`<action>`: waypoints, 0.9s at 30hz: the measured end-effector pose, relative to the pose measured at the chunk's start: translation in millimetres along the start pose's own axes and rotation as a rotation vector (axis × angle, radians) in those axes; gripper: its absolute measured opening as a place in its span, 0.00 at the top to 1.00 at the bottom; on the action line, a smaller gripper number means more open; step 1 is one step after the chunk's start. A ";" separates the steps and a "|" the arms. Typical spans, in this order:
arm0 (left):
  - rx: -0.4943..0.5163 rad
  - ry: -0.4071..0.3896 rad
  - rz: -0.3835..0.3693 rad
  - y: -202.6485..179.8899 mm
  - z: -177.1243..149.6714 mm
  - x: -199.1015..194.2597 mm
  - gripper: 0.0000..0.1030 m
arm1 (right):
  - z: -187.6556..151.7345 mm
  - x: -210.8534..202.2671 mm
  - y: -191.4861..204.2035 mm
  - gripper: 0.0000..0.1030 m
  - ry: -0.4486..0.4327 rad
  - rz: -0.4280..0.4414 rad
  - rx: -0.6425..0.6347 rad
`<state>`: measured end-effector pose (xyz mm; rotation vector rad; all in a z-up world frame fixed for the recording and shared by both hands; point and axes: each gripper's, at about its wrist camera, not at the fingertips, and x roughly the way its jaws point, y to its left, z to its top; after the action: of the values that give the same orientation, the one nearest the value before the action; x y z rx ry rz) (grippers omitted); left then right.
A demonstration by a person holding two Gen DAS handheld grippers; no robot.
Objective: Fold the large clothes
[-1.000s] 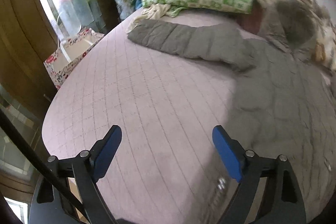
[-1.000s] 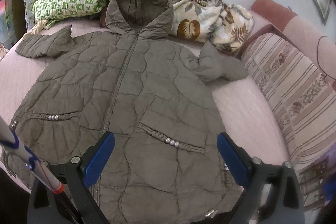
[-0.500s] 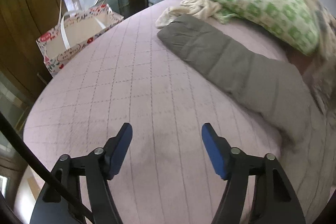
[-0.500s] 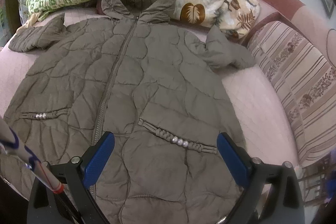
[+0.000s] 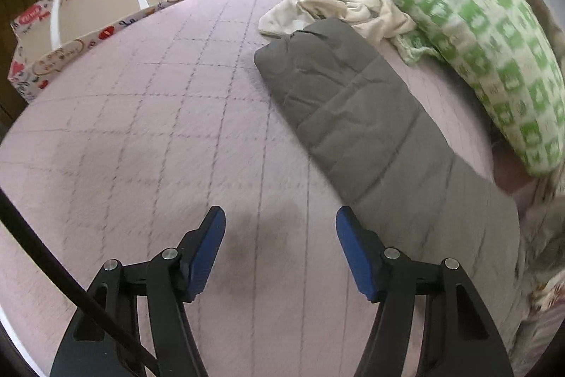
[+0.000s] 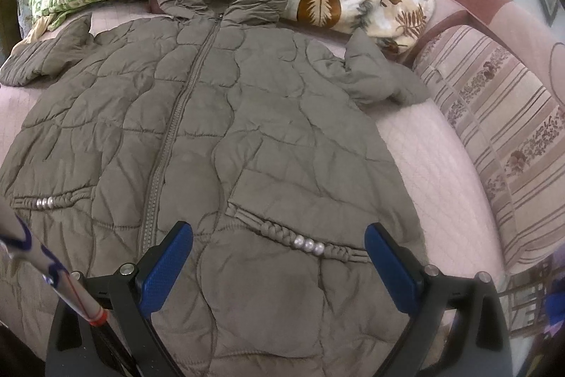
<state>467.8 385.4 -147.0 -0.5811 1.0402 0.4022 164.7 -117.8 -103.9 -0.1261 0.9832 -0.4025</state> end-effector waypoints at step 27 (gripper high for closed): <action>0.003 -0.045 -0.012 -47.9 59.8 31.3 0.88 | 5.8 38.0 2.7 0.03 0.040 -0.069 -0.026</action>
<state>550.3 386.5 -139.9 -0.5726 0.9936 0.4015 188.8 -130.4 -131.2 -0.1767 1.0255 -0.4569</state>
